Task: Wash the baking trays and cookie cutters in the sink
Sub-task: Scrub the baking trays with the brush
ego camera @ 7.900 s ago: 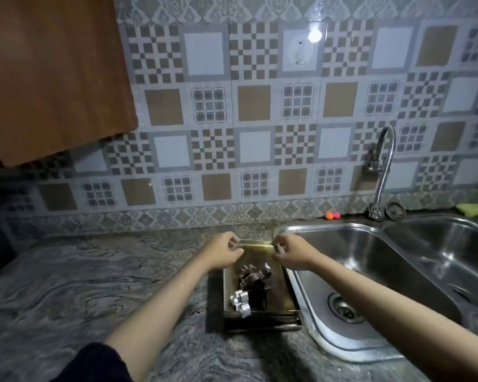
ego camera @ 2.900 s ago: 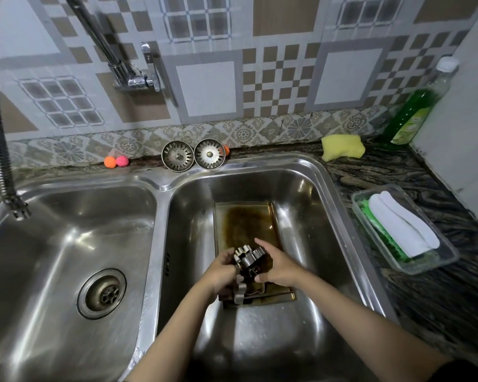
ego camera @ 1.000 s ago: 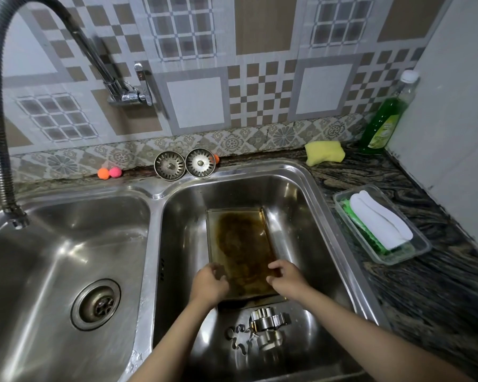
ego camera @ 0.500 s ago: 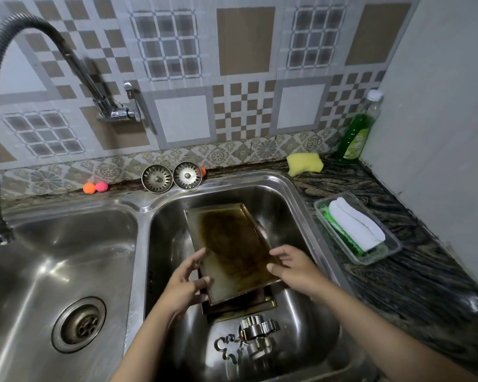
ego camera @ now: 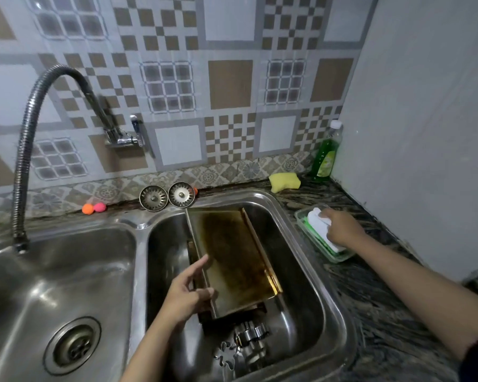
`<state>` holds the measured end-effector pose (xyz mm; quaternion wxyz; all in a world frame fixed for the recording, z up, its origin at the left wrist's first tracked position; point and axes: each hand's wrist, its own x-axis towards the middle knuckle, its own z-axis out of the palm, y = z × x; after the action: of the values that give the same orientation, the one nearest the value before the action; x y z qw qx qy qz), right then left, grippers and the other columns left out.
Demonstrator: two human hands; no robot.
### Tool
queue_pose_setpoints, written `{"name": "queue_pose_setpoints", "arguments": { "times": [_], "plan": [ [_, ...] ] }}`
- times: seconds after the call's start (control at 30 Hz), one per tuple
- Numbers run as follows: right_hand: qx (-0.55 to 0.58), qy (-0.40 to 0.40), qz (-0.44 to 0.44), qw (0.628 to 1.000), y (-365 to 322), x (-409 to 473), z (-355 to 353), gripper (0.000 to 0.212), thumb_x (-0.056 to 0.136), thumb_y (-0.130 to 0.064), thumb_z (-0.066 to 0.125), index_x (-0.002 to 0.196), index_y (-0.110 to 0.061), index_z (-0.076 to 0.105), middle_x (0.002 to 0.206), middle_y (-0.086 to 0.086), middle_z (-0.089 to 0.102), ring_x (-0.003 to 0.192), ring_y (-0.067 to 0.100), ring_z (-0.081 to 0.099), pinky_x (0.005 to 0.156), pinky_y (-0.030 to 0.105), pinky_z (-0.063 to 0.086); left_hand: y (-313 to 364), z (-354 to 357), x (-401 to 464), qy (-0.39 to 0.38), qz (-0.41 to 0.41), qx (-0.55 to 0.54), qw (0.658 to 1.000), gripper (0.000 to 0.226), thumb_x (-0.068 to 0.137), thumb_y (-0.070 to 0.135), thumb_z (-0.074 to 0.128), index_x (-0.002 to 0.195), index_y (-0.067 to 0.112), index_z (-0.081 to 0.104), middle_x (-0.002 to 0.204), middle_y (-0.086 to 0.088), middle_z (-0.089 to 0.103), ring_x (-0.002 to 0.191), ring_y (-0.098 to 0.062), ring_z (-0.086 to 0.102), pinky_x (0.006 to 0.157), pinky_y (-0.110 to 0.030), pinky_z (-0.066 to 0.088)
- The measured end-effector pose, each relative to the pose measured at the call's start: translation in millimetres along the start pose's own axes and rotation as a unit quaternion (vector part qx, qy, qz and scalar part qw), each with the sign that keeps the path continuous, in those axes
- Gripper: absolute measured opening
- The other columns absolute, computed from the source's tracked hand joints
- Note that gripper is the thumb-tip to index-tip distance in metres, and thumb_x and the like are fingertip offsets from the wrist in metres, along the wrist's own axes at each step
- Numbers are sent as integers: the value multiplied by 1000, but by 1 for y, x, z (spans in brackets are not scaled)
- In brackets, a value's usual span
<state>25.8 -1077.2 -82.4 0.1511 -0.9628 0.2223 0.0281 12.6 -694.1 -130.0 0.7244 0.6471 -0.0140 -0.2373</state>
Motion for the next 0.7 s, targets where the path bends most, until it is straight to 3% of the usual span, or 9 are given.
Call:
{"name": "queue_pose_setpoints", "arguments": {
  "times": [0.2,0.33,0.4,0.5,0.6,0.7],
  "plan": [
    [73,27,-42,996,-4,1,-21,51,89,-12,54,139,-21,47,139,12,51,122,33,50,95,39,47,3,25,-28,89,56,19,994,73,75,-25,57,127,27,54,125,-4,53,55,-8,61,53,-20,53],
    [109,93,-149,978,-13,-17,-35,49,85,-30,65,131,-21,50,127,13,57,111,34,54,80,38,48,0,52,-40,161,118,129,971,73,75,-23,58,122,34,55,117,-2,54,83,-1,64,62,-12,52],
    [166,84,-187,964,-25,-36,-31,50,81,-32,71,126,-22,52,125,6,57,109,30,56,74,33,44,-4,63,-42,195,143,197,950,77,74,-19,61,120,43,54,107,-6,55,93,-11,59,71,-11,51],
    [253,48,-249,934,-51,-66,-14,52,78,-28,76,123,-20,52,124,-1,56,112,22,54,77,28,39,-6,76,-45,205,190,251,927,84,69,-22,60,119,45,55,96,-7,55,87,-22,58,74,-11,49],
    [313,36,-299,901,-74,-87,17,53,77,-31,75,123,-23,49,120,-3,57,107,18,55,79,30,44,-1,92,-49,200,235,273,911,86,64,-25,55,118,42,59,96,-2,57,87,-12,60,74,-9,47],
    [341,78,-330,877,-91,-105,43,53,78,-37,70,125,-28,47,115,-2,57,98,15,54,75,27,46,11,105,-56,190,229,198,934,80,68,-25,58,119,37,59,104,-4,59,90,-5,60,77,-11,48]
  ]
}}
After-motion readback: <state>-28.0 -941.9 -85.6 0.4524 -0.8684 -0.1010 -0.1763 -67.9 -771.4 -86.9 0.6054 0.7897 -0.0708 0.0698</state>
